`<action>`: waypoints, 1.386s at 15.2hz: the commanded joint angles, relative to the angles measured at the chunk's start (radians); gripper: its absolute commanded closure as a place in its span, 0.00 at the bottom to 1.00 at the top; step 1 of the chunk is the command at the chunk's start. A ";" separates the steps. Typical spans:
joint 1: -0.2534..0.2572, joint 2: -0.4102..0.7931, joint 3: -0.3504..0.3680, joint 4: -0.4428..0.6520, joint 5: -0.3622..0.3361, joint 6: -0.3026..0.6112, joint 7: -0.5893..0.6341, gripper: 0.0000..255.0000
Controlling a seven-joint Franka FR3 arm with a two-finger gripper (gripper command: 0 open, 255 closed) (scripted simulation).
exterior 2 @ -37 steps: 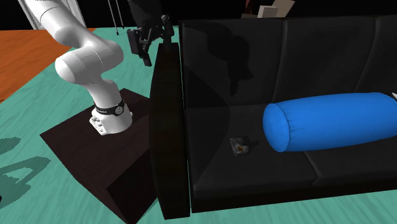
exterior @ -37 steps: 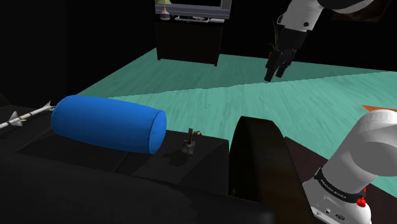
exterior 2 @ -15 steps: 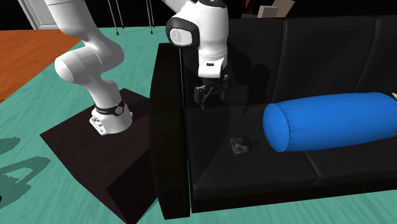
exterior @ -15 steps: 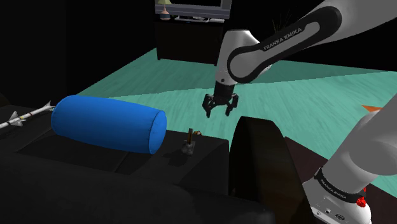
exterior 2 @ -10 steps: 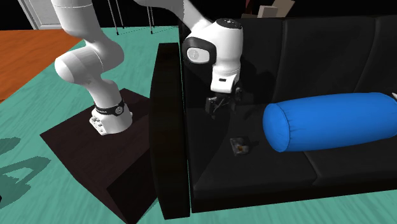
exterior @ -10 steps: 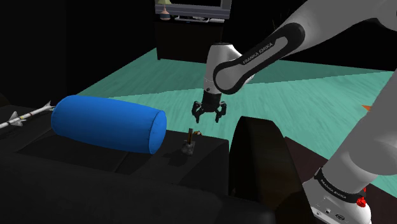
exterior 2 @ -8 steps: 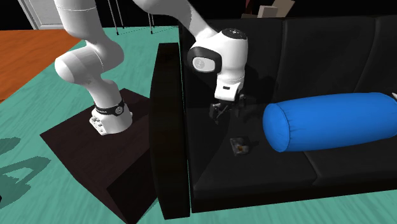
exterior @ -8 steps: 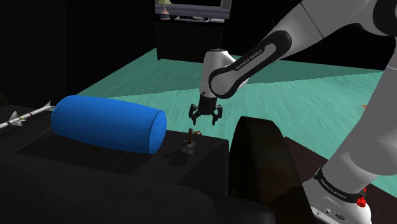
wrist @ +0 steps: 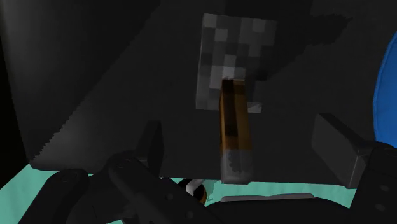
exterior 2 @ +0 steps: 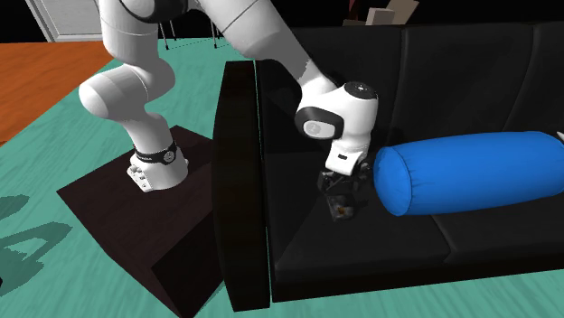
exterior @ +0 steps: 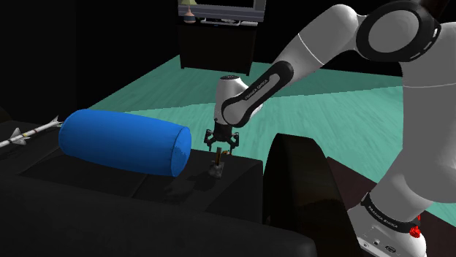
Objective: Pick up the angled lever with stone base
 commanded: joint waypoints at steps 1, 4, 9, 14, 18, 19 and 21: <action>0.015 0.062 -0.016 0.062 -0.007 -0.002 0.032 0.00; 0.020 0.094 -0.022 0.066 -0.013 0.025 0.034 0.00; 0.028 0.145 -0.032 0.077 -0.023 0.066 0.037 0.00; 0.028 0.143 -0.032 0.074 -0.023 0.066 0.037 1.00; 0.028 0.143 -0.032 0.074 -0.023 0.067 0.037 1.00; 0.028 0.143 -0.032 0.074 -0.023 0.067 0.037 1.00; 0.026 0.134 -0.030 0.074 -0.021 0.057 0.037 1.00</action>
